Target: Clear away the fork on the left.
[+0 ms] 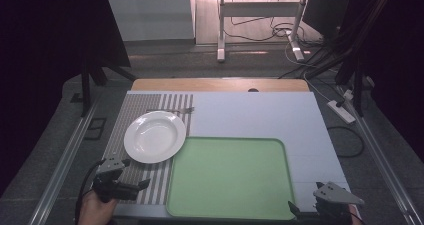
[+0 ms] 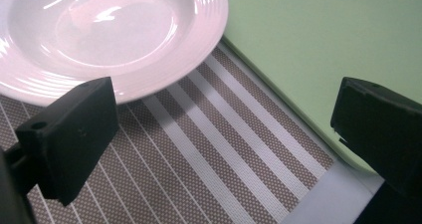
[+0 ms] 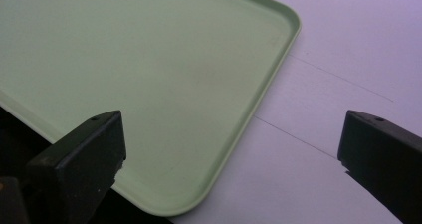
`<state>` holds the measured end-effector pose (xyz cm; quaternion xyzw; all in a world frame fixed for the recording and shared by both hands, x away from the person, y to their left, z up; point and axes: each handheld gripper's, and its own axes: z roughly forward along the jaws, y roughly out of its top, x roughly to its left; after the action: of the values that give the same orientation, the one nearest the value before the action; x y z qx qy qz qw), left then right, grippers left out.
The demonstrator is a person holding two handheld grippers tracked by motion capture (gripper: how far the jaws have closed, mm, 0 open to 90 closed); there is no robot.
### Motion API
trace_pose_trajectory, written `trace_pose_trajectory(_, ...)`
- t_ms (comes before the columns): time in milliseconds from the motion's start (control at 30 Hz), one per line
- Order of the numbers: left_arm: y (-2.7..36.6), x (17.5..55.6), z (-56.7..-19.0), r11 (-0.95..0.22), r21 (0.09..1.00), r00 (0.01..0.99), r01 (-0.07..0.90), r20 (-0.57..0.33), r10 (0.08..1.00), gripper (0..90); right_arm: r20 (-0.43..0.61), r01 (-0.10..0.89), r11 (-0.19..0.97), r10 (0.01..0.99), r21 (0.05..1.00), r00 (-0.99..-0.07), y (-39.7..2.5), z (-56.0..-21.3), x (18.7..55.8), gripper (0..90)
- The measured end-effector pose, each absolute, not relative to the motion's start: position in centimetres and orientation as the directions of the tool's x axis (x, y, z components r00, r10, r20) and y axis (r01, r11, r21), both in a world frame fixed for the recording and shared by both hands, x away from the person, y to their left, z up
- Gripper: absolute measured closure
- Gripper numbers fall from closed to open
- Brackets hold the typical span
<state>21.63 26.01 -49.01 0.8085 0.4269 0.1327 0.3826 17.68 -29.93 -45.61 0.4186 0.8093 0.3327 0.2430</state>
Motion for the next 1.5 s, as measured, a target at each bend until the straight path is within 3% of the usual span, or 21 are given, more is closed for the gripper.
trace_pose_trajectory(567,25.5,25.3,-49.1,-0.305,0.715,0.583,0.629,-0.175,0.794,0.0,-0.115,0.517,0.429,0.839,0.741,-0.532,-29.9,-45.6,17.7,0.0)
trace_pose_trajectory(1500,24.9,33.3,-49.7,-0.294,0.701,0.531,0.65,-0.141,0.836,0.0,-0.115,0.523,0.44,0.833,0.729,-0.541,-29.8,-45.7,17.8,0.0)
